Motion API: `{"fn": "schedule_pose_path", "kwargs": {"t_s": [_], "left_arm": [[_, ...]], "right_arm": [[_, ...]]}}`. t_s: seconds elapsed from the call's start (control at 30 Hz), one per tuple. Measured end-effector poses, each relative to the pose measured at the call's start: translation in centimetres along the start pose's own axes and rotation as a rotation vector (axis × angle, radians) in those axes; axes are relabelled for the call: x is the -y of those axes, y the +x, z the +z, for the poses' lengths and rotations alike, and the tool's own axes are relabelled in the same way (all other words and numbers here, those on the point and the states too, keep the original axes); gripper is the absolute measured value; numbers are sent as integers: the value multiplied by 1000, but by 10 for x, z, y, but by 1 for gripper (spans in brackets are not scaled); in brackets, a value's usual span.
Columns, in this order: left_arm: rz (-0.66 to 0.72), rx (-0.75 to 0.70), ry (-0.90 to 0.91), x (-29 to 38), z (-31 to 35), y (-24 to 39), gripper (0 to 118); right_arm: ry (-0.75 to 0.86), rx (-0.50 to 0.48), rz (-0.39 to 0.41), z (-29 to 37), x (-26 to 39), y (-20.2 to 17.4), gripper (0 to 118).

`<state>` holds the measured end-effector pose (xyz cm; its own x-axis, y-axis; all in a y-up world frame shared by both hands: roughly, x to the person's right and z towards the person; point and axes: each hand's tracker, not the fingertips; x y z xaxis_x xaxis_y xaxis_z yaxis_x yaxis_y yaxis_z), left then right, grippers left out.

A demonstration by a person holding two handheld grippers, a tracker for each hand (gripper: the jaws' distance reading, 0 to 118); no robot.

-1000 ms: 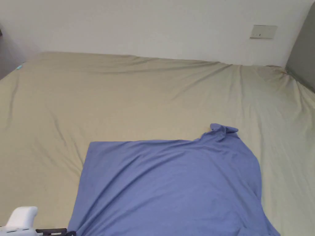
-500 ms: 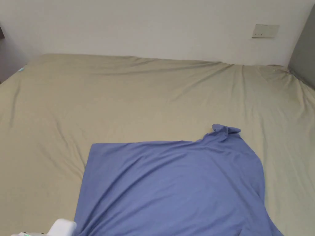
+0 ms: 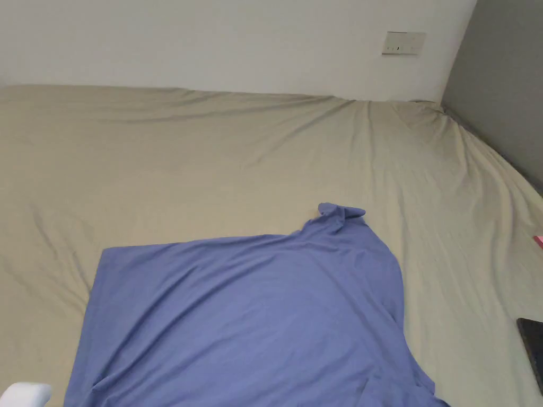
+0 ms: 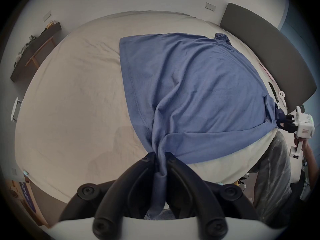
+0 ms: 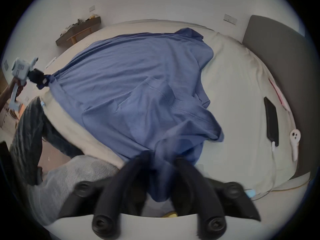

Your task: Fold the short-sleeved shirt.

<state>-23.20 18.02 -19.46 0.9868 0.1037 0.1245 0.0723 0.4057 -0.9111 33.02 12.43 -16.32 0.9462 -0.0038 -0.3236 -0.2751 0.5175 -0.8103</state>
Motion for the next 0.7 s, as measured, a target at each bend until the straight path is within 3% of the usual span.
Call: {"fn": "schedule_pose_path", "kwargs": {"t_s": [0.03,0.43,0.6,0.7], "left_arm": [[2,4,-1,1,0,1,9],[-27,59,33,-32,27,-16,9],[-40,47,39,-82,7,-16,9],[-30,74,-6,-118,-11,-22,9]], "right_arm": [[-19,-8,-36,-1,-3,0,9],[156,-108,-123,56,-51,29,8],[182,-108,-170,34,-116,56,8],[172,-77,-158,6,-160,67,8]]}}
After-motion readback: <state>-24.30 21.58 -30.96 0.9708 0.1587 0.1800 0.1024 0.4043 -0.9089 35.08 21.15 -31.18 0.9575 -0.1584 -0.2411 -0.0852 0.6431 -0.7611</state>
